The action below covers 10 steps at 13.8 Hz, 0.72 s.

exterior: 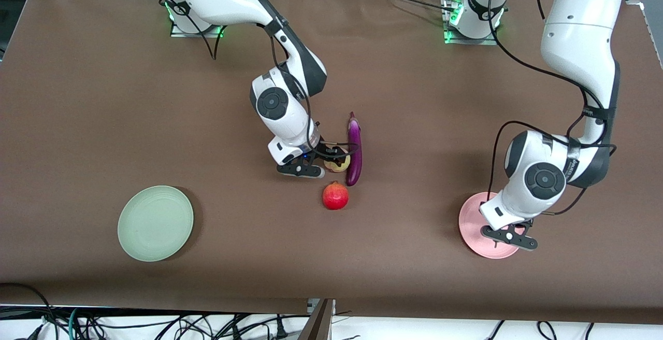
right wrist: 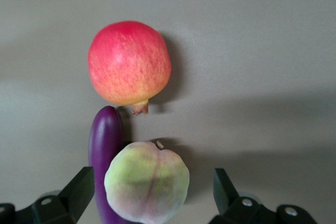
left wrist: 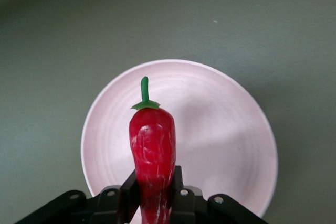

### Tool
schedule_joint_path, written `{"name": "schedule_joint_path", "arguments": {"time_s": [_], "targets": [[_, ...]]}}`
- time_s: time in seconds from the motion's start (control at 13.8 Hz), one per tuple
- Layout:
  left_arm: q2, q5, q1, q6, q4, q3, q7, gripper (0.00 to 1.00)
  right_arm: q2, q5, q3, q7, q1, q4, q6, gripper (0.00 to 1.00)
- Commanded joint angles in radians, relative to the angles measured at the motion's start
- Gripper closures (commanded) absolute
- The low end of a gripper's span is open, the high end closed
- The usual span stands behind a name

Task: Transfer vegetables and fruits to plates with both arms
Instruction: 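Carry the chili onto the pink plate while the right gripper grasps the peach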

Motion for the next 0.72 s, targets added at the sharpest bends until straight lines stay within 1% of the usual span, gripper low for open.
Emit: {"name": "schedule_joint_path", "arguments": {"time_s": [0.0, 0.07, 0.22, 0.29, 0.36, 0.43, 0.51, 0.58, 0.65], "targets": [[0.062, 0.008, 0.017, 0.013, 0.056, -0.004, 0.028, 0.94, 0.030, 0.020, -0.010, 0.006, 0.025, 0.018, 0.033, 0.00], [0.078, -0.042, 0.017, 0.037, 0.053, -0.006, 0.018, 0.90, 0.039, 0.020, -0.010, 0.008, 0.032, 0.020, 0.045, 0.00], [0.081, -0.215, 0.022, 0.059, 0.042, -0.006, 0.027, 0.91, 0.055, 0.020, -0.010, 0.006, 0.040, 0.018, 0.067, 0.00], [0.081, -0.266, 0.013, 0.059, 0.038, -0.006, 0.032, 0.91, 0.061, 0.022, -0.010, 0.006, 0.046, 0.018, 0.075, 0.00], [0.081, -0.274, 0.012, 0.059, 0.038, -0.006, 0.031, 0.80, 0.064, 0.022, -0.010, 0.006, 0.048, 0.020, 0.075, 0.00], [0.079, -0.277, 0.009, 0.058, 0.038, -0.006, 0.023, 0.13, 0.067, 0.020, -0.010, 0.006, 0.049, 0.018, 0.075, 0.00], [0.075, -0.280, 0.023, 0.052, 0.038, -0.007, 0.030, 0.00, 0.070, 0.020, -0.010, 0.006, 0.049, 0.020, 0.075, 0.00], [0.069, -0.277, 0.026, 0.045, 0.038, -0.006, 0.032, 0.00, 0.078, 0.020, -0.010, 0.008, 0.052, 0.020, 0.078, 0.00], [0.067, -0.277, 0.026, 0.044, 0.038, -0.007, 0.029, 0.00, 0.078, 0.020, -0.010, 0.006, 0.056, 0.018, 0.092, 0.09]]}}
